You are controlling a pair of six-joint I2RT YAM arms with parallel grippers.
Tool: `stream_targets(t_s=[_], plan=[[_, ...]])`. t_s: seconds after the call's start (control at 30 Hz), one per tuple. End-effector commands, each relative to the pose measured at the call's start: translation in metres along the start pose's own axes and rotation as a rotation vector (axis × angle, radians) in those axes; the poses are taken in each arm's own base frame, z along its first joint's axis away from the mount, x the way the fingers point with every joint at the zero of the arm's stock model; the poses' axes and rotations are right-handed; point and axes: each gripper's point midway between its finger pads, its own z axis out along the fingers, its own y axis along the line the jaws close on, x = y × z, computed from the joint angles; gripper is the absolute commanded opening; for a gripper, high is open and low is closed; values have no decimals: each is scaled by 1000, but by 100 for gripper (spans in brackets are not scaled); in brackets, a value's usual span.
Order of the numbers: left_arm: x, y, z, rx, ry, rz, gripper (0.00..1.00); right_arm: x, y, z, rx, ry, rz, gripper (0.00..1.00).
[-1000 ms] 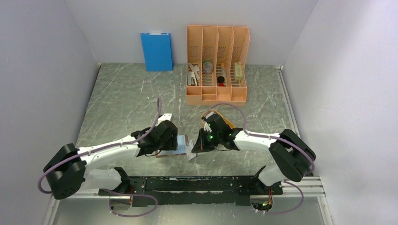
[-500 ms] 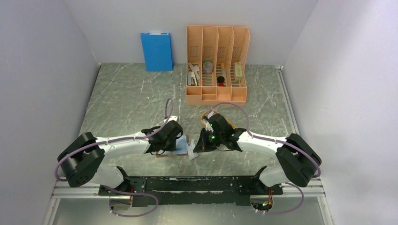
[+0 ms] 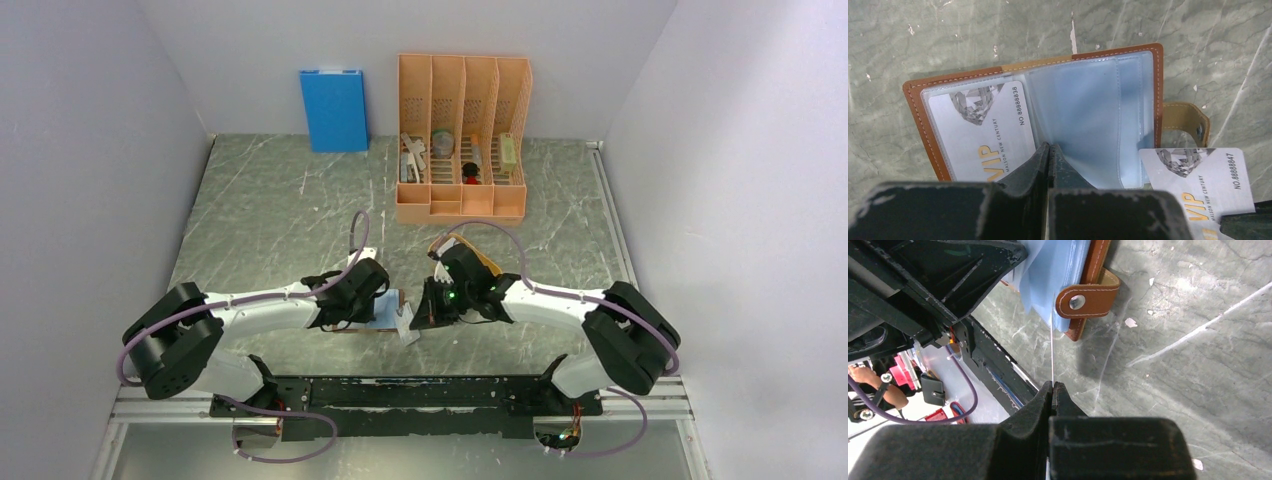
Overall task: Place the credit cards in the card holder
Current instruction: Insert the credit card into the card holder.
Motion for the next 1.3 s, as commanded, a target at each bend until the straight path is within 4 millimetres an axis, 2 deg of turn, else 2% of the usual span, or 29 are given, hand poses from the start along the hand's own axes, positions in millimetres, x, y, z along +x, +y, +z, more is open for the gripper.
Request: stream_targets(t_s=[0.0,0.47,0.5,0.67,0.73,0.83,1.0,1.27], plan=[[11,12,5,-43,13,7,5,-3,8,5,-32,13,1,0],[4,6,-1,-19,2,-2,5,-16,29,28,-88,41,-9,0],[2,4,-4,-14,-2,-5,8,-17,31,28,-91,40,-12,0],[-18,-2,-21,14,-55,-18,38,-20,36,30,-99,40,-20,0],[-25,-5,-29,25,-73,-20,44,-20,37,31,-99,41,-21,0],[-34,-5,-39,25,-92,-29,46,-21,38,31,-103,39,-20,0],[-40,4,-55,5,-124,-53,46,-22,46,35,-114,42,-31,0],[-46,34,-78,-65,-214,-116,48,-24,54,51,-111,57,-41,0]])
